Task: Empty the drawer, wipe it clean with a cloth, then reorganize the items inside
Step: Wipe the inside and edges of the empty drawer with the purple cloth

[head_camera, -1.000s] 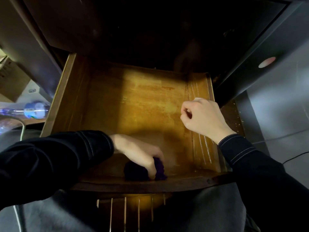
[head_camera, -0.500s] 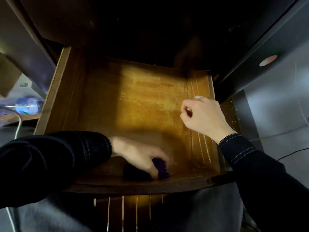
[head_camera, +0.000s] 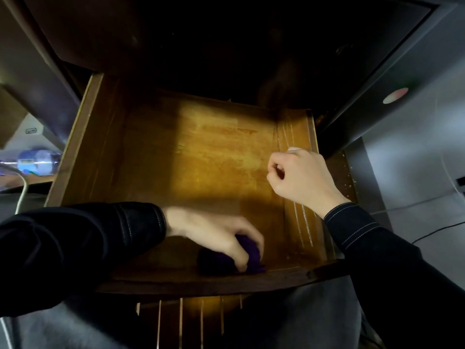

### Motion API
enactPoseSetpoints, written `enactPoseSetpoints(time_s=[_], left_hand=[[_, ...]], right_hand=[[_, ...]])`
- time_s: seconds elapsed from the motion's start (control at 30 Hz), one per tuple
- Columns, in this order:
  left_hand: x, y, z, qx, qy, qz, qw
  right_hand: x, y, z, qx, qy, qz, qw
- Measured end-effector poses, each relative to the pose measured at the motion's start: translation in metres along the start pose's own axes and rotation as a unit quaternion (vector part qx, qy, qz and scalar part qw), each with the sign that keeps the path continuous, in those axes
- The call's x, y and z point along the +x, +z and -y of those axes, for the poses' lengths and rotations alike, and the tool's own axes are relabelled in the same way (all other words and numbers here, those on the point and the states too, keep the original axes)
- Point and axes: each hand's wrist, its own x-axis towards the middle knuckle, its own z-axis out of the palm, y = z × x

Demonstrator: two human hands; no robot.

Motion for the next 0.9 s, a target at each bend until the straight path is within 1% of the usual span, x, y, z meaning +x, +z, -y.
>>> enactPoseSetpoints(time_s=[0.07,0.13,0.2,0.23,0.3,0.37,0.4,0.47,0.53,0.6,0.67,0.73,0.77,0.83,0.9], left_hand=[[0.002,0.002,0.000,-0.010,-0.004,-0.012,1.000],[0.009,0.006,0.006,0.033,-0.042,-0.032,0.998],[0.009,0.005,0.006,0.067,-0.072,-0.017,0.995],[0.007,0.003,0.004,0.055,-0.065,-0.004,0.996],[0.001,-0.003,-0.004,-0.005,-0.028,0.022,0.999],[-0.001,-0.005,-0.010,-0.040,-0.005,0.028,0.999],[0.000,-0.002,-0.010,-0.032,-0.007,0.015,0.999],[0.007,0.006,-0.005,0.020,-0.026,-0.020,0.999],[0.010,0.010,-0.001,0.061,-0.043,-0.033,0.997],[0.005,0.007,-0.003,0.044,-0.025,-0.019,0.999],[0.000,0.003,-0.009,-0.015,0.018,0.000,1.000],[0.001,0.004,-0.013,-0.046,0.030,0.002,0.998],[0.004,0.006,-0.011,-0.039,0.018,-0.010,0.999],[0.011,0.010,-0.006,0.014,-0.036,-0.038,0.999],[0.013,0.010,-0.002,0.061,-0.097,-0.036,0.993]], right_hand=[[0.000,0.000,0.000,0.000,-0.002,-0.002,1.000],[0.000,0.000,0.000,0.001,-0.001,-0.001,1.000],[0.000,0.000,0.000,-0.002,0.000,-0.001,1.000],[0.000,0.000,0.000,-0.002,0.000,-0.001,1.000],[0.000,0.000,0.000,-0.002,0.001,0.000,1.000],[0.000,0.000,0.000,-0.004,0.002,0.000,1.000],[0.000,0.000,0.000,-0.004,0.002,0.001,1.000],[0.000,0.000,0.001,-0.004,0.003,0.003,1.000],[0.000,-0.001,0.001,-0.007,0.004,0.004,1.000],[0.000,-0.001,0.001,-0.010,0.003,-0.002,1.000],[0.000,-0.001,0.001,-0.009,0.003,-0.006,1.000],[0.000,0.000,0.001,-0.010,0.002,-0.006,1.000],[0.000,0.000,0.001,-0.012,0.001,-0.004,1.000],[0.000,0.000,0.001,-0.013,0.003,-0.004,1.000],[0.000,0.000,0.001,-0.012,0.004,-0.007,1.000]])
